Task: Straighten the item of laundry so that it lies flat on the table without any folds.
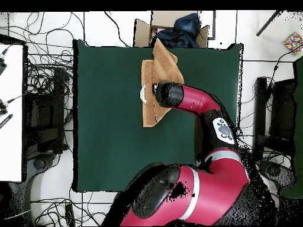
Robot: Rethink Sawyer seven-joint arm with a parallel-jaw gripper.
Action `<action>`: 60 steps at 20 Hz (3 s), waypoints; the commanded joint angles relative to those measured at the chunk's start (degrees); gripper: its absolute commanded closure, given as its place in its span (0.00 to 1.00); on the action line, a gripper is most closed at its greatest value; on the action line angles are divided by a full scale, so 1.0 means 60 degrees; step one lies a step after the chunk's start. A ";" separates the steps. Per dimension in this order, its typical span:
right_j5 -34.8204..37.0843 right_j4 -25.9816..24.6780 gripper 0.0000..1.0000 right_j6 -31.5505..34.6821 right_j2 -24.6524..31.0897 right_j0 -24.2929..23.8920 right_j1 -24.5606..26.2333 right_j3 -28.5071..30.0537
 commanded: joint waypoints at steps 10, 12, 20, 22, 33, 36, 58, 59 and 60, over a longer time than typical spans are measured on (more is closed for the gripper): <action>-0.0441 -0.0238 1.00 0.1473 -0.0383 -0.0355 0.1729 -0.0137; -0.0403 -0.0243 1.00 0.1439 -0.0366 -0.0385 0.1683 -0.0095; 0.0480 -0.0257 1.00 0.0942 -0.0124 -0.0772 -0.0063 0.1021; 0.1147 -0.0114 1.00 0.0653 0.0055 -0.0999 -0.0888 0.1374; 0.4011 -0.0226 1.00 -0.0678 0.0388 -0.1985 -0.2680 0.0881; 0.4785 -0.0370 1.00 -0.1077 0.0534 -0.2334 -0.2931 0.0513; 0.4110 -0.0582 1.00 -0.1549 0.1075 -0.4362 -0.5414 0.3756; 0.3940 -0.0566 1.00 -0.1391 0.1077 -0.4391 -0.5499 0.4034; 0.3720 -0.0566 1.00 -0.1242 0.1092 -0.4416 -0.5575 0.4295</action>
